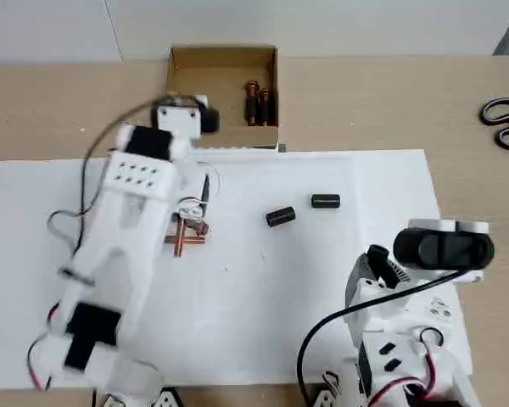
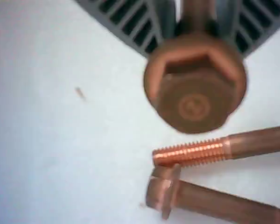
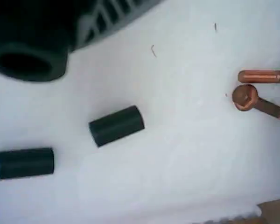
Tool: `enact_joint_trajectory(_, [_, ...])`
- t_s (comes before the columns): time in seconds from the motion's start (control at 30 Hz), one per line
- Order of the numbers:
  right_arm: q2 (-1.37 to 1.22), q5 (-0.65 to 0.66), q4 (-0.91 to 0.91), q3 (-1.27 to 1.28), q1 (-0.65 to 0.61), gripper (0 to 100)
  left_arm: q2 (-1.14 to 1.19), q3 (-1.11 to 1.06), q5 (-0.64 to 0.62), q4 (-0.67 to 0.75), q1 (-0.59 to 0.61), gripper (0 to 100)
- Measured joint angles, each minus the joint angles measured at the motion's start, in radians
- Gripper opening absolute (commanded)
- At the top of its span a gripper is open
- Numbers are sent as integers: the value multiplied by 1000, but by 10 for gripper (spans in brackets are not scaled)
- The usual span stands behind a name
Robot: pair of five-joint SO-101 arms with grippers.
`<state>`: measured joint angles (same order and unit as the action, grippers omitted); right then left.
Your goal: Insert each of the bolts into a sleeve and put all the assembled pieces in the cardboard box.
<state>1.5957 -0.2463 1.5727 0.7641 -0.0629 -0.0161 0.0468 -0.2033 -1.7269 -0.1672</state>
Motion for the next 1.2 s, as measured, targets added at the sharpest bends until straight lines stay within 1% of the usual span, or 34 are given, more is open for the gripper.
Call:
enact_joint_trajectory(0.27, [3,74,35,-101,-3,3,-431,0,146,-8,0,5])
enact_joint_trajectory(0.4, [3,95,35,-112,-72,3,-620,0,160,-8,0,5])
enact_joint_trajectory(0.53, [3,101,5,-106,-100,3,-798,-46,163,20,0,5])
enact_joint_trajectory(0.6, [3,120,-25,-74,-101,3,-890,-124,157,66,0,5])
enact_joint_trajectory(0.67, [2,147,-55,-26,-98,3,-994,-236,107,138,0,5])
enact_joint_trajectory(0.8, [2,180,-135,54,-107,3,-1246,-532,29,324,0,5])
enact_joint_trajectory(0.9, [0,183,-186,104,-158,3,-1456,-770,-5,446,0,5])
enact_joint_trajectory(1.03, [-3,183,-238,181,-265,3,-1653,-982,-74,494,0,5])
enact_joint_trajectory(1.2, [-3,183,-318,252,-379,3,-1751,-1077,-163,514,0,5])
